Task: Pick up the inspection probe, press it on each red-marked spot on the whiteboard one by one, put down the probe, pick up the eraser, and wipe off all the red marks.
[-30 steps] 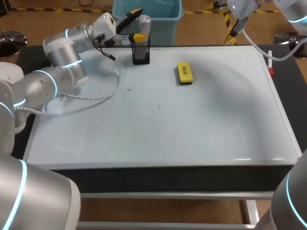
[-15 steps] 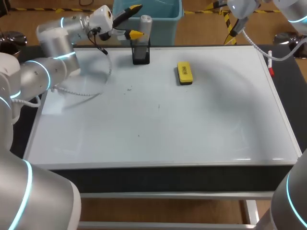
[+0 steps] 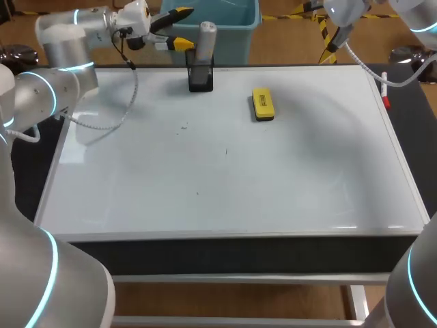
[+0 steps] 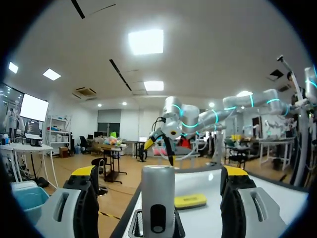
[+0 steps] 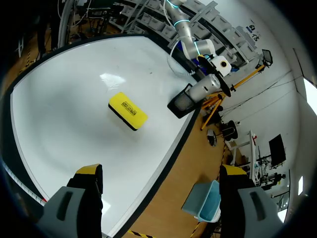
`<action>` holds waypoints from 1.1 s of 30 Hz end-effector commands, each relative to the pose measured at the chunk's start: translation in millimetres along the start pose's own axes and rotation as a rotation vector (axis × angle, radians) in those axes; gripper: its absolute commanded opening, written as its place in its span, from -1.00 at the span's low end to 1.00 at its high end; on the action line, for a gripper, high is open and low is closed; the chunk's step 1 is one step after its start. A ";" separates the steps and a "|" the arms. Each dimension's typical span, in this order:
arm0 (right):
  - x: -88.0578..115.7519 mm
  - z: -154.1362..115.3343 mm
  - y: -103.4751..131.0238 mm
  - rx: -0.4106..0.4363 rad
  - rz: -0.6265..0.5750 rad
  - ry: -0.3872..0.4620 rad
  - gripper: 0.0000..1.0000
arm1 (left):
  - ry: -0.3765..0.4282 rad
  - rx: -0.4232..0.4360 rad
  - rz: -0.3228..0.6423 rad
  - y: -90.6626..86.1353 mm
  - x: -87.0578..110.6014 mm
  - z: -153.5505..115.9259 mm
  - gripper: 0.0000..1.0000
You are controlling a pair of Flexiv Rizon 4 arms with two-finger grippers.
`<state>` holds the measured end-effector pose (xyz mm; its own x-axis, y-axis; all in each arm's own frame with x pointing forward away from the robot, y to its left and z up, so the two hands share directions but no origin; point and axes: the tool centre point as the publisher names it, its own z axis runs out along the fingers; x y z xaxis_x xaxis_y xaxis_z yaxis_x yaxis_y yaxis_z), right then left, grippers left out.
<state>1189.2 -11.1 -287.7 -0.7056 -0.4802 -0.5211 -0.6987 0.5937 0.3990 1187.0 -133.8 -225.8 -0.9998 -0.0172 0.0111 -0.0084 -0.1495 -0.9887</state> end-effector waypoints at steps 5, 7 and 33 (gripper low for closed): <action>-0.4 -0.8 0.5 0.003 -0.002 0.005 1.00 | -0.382 -0.213 -0.022 -7.2 41.3 -15.4 1.00; -0.4 -0.8 0.5 0.003 -0.002 0.005 1.00 | -0.441 -0.278 -0.027 -5.2 46.9 -19.3 1.00; -0.4 -0.8 0.5 0.003 -0.002 0.005 1.00 | -0.986 -0.638 -0.004 16.8 115.0 -72.3 1.00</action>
<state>1189.2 -11.1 -287.7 -0.7055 -0.4802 -0.5212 -0.6988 0.5937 0.3990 1087.3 -68.7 -264.2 -0.9402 0.1560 0.3029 -0.2563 0.2619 -0.9305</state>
